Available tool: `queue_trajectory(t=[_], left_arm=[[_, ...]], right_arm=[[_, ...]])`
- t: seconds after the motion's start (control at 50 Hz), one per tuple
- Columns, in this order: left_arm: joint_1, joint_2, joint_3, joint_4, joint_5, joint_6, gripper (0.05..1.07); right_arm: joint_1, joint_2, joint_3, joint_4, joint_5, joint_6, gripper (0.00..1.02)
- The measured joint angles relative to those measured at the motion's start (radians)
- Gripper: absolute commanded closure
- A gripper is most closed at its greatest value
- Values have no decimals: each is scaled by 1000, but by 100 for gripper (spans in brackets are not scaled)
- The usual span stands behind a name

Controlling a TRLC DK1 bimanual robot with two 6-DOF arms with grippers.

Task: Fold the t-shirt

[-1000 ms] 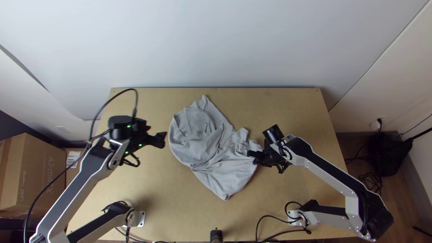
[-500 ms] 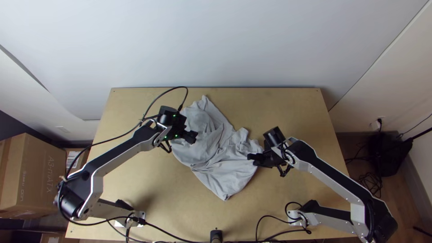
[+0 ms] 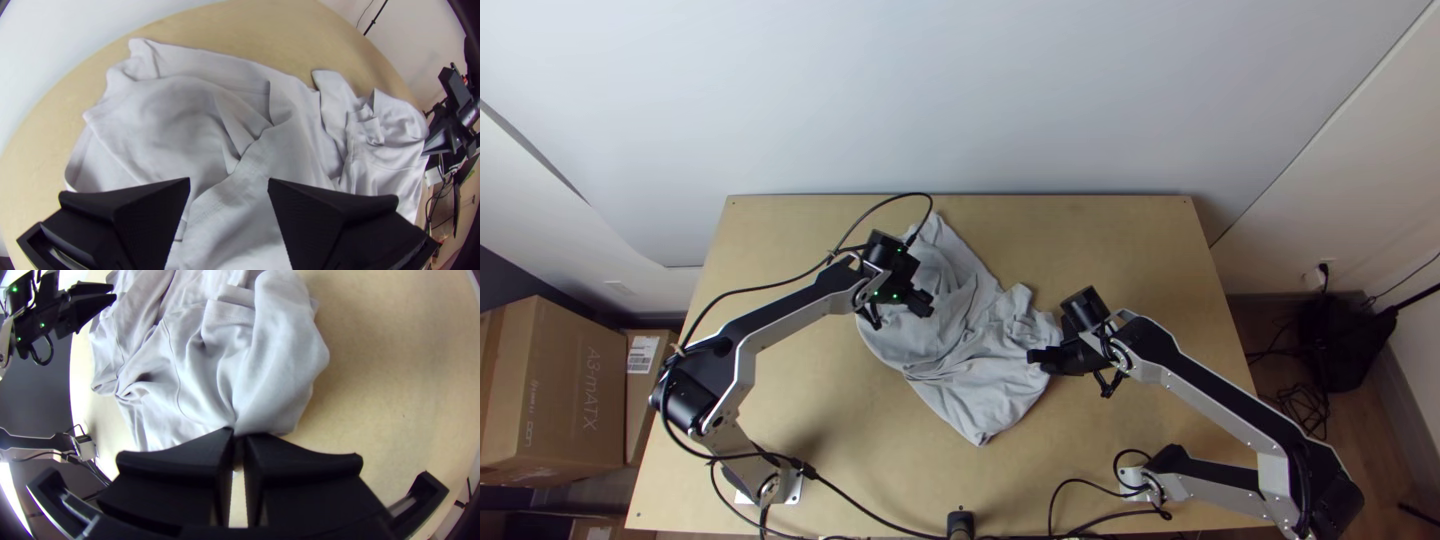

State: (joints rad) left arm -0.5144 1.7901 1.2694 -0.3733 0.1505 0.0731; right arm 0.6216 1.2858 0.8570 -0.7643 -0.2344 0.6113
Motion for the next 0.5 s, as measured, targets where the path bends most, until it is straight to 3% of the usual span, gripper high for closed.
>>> queue_trajectory(t=[0.12, 0.3, 0.36, 0.42, 0.5], left_arm=[[-8, 47, 17, -15, -1, 15, 34], [-10, 95, 24, -23, -23, 23, 51], [-10, 102, 30, -24, -29, 26, 72], [-10, 102, 34, -25, -31, 30, 102], [-10, 102, 41, -27, -32, 29, 105]], right_arm=[[0, 0, 0, 0, 0, 0, 100], [0, 0, 0, 0, 0, 0, 100], [0, 0, 0, 0, 0, 0, 100], [-1, 0, 0, 0, 0, 0, 100], [-4, -2, 0, 0, 0, 0, 100]])
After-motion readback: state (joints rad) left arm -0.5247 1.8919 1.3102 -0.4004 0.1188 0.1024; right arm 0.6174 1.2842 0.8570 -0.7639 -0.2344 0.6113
